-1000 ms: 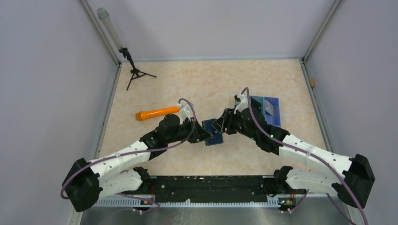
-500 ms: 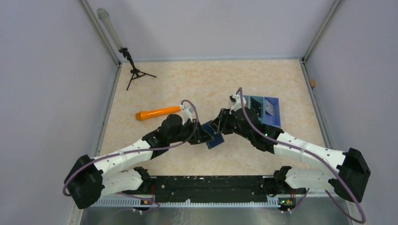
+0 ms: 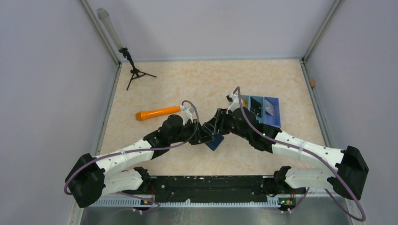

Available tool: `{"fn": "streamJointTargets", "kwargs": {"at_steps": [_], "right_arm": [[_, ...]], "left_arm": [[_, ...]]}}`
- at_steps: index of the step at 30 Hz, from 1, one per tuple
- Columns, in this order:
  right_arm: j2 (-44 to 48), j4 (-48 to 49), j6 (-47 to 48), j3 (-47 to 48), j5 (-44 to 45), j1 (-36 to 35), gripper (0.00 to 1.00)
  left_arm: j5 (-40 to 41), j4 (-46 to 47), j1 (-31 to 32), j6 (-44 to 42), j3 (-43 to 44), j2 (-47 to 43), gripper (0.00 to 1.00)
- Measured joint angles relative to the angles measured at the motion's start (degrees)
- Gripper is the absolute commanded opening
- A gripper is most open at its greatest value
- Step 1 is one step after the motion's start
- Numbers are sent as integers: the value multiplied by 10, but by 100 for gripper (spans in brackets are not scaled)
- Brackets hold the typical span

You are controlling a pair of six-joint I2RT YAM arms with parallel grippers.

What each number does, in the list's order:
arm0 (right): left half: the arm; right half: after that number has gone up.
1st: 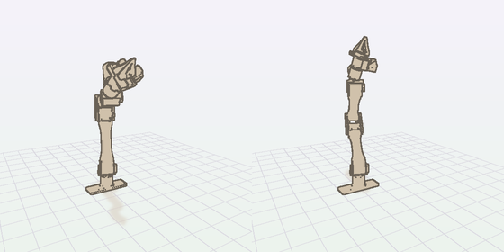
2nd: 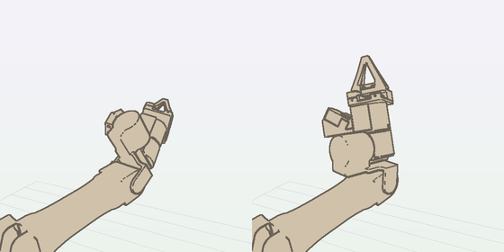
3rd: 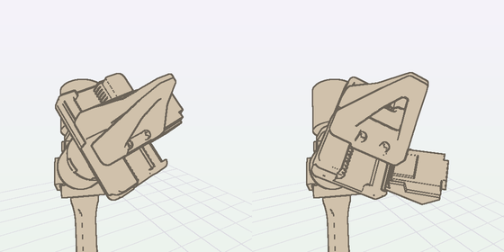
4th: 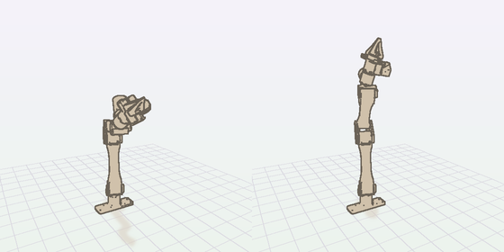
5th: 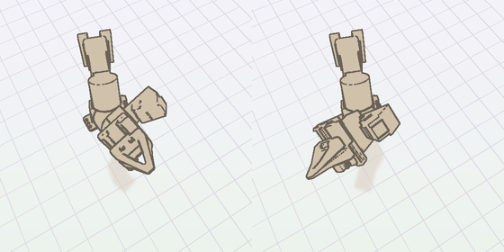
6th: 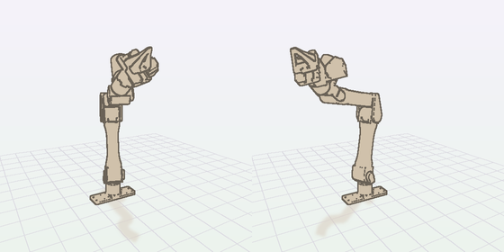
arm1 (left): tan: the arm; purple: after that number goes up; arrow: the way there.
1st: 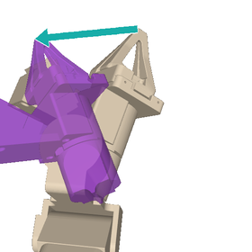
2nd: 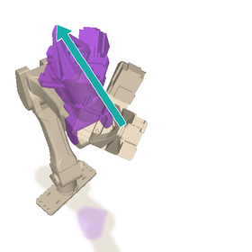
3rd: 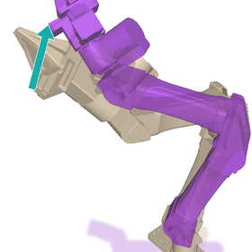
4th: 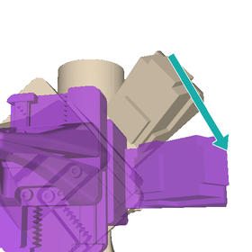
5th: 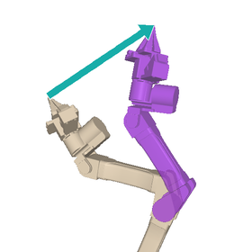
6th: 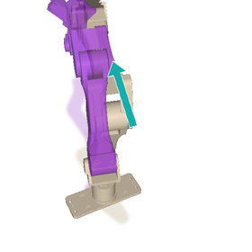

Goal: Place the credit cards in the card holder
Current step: Close the card holder at the corner of the board.

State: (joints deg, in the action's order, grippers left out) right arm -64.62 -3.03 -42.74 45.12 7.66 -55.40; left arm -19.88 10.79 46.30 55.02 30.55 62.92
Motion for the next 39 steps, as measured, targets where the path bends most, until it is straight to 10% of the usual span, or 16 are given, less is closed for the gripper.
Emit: {"fn": "streamJointTargets", "kwargs": {"at_steps": [9, 39], "right_arm": [[59, -36, 43, 0, -14, 7, 72], [67, -141, 191, -24, -185, 35, 30]], "left_arm": [[-9, -20, -1, -38, 0, -6, 0], [-94, -196, -20, -132, 60, -4, 0]]}}
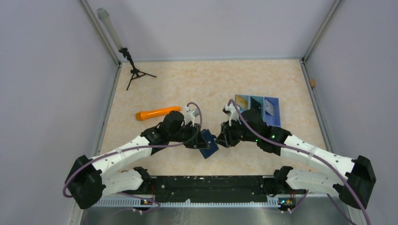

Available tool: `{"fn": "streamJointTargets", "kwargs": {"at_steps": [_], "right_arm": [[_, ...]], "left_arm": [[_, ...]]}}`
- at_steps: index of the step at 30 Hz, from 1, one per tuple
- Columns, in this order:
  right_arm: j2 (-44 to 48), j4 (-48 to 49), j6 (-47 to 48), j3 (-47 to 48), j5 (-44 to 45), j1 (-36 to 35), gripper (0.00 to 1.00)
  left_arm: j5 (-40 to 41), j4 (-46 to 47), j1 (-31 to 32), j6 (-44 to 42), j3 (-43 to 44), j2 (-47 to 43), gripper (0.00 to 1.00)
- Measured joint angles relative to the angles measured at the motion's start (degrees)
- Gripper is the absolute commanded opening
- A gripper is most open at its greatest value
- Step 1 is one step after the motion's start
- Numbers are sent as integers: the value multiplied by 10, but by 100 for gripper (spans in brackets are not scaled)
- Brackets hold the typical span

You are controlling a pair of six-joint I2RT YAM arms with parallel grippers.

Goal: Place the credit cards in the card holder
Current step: Close the card holder at the corner of the board.

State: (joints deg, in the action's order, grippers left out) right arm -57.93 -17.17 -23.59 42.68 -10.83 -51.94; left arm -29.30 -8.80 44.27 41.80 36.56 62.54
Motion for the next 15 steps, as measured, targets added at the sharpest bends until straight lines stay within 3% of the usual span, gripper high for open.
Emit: {"fn": "streamJointTargets", "kwargs": {"at_steps": [4, 10, 12, 15], "right_arm": [[-1, 16, 0, -5, -9, 0, 21], [-13, 23, 0, -7, -11, 0, 17], [-17, 23, 0, -7, -11, 0, 17], [-19, 23, 0, -7, -9, 0, 27]], "left_arm": [[-1, -5, 0, 0, 0, 0, 0], [-2, -11, -3, 0, 0, 0, 0], [-3, -15, -3, 0, 0, 0, 0], [-4, -16, -4, 0, 0, 0, 0]]}}
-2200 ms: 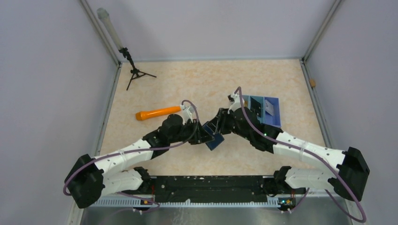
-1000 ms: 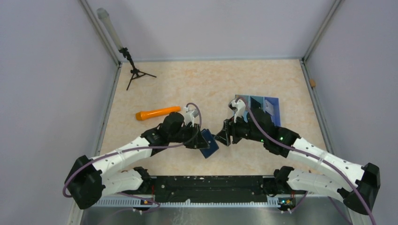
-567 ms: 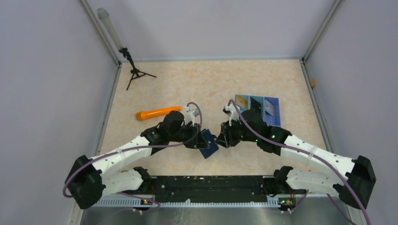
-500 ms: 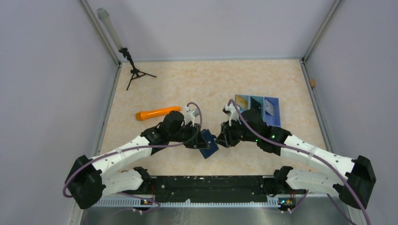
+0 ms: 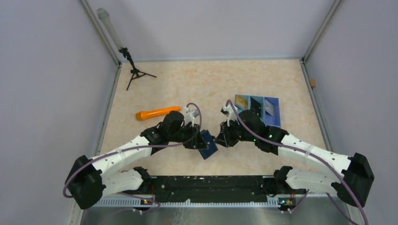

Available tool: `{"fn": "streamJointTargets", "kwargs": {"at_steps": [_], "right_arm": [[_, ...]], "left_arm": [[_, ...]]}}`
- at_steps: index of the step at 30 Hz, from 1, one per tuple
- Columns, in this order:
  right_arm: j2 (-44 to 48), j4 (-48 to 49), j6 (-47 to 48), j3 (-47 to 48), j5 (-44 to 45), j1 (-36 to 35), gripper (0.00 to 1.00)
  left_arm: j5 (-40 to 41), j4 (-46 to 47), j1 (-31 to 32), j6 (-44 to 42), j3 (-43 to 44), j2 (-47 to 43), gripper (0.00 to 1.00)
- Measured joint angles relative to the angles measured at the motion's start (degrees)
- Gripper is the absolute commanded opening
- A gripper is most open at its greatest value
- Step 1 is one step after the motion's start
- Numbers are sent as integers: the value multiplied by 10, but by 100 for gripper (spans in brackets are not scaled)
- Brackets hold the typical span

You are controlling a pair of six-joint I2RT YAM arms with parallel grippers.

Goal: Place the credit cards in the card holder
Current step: Close the card holder at the corner of the board.

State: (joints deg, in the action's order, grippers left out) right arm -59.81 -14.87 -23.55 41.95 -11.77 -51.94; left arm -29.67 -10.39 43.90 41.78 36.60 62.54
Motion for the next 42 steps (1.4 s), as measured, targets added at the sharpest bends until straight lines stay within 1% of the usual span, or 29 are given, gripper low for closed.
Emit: {"fn": "streamJointTargets", "kwargs": {"at_steps": [3, 5, 7, 9, 10, 14, 21, 30, 42], "right_arm": [[0, 0, 0, 0, 7, 0, 28], [0, 0, 0, 0, 12, 0, 24], [-2, 0, 0, 0, 15, 0, 17], [-4, 1, 1, 0, 16, 0, 4], [-5, 1, 0, -1, 18, 0, 0], [-5, 7, 5, -7, 16, 0, 0], [2, 48, 6, -34, -35, 0, 0], [2, 90, 4, -45, -75, 4, 0], [-47, 143, -6, -48, -105, 3, 0]], "left_arm": [[-2, 0, -1, 0, 0, 0, 0], [-4, 0, -1, 0, 0, 0, 0], [-5, 0, -1, 0, 0, 0, 0], [-6, 0, -2, 0, 0, 0, 0], [-7, -1, -3, 0, 0, 0, 0], [-7, -5, -3, -1, 0, 0, 0], [-6, -35, -4, -6, 16, 17, 0], [-11, -62, -4, -23, 32, 40, 0], [-25, -66, -7, -36, 37, 52, 0]]}}
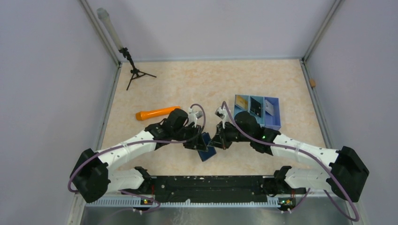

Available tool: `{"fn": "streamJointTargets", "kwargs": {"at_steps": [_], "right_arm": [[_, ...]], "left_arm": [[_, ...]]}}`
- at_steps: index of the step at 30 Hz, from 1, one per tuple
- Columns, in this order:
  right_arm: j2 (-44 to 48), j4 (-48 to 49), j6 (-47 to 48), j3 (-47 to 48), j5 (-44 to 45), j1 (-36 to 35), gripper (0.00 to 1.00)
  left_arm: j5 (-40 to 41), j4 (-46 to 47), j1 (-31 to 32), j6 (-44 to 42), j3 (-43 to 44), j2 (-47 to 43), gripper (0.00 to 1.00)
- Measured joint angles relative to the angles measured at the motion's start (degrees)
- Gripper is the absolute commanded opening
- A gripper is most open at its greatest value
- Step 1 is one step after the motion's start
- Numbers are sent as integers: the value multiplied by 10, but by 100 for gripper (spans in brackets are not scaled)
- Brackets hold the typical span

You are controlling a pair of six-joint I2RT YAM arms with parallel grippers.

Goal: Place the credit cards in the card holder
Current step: Close the card holder at the corner of the board.

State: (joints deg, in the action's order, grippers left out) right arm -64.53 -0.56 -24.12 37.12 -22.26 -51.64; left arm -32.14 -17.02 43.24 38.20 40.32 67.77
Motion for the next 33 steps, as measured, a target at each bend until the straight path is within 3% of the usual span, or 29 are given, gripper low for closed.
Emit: {"fn": "streamJointTargets", "kwargs": {"at_steps": [33], "right_arm": [[-6, 5, 0, 0, 12, -5, 0]], "left_arm": [[4, 3, -12, 0, 0, 0, 0]]}}
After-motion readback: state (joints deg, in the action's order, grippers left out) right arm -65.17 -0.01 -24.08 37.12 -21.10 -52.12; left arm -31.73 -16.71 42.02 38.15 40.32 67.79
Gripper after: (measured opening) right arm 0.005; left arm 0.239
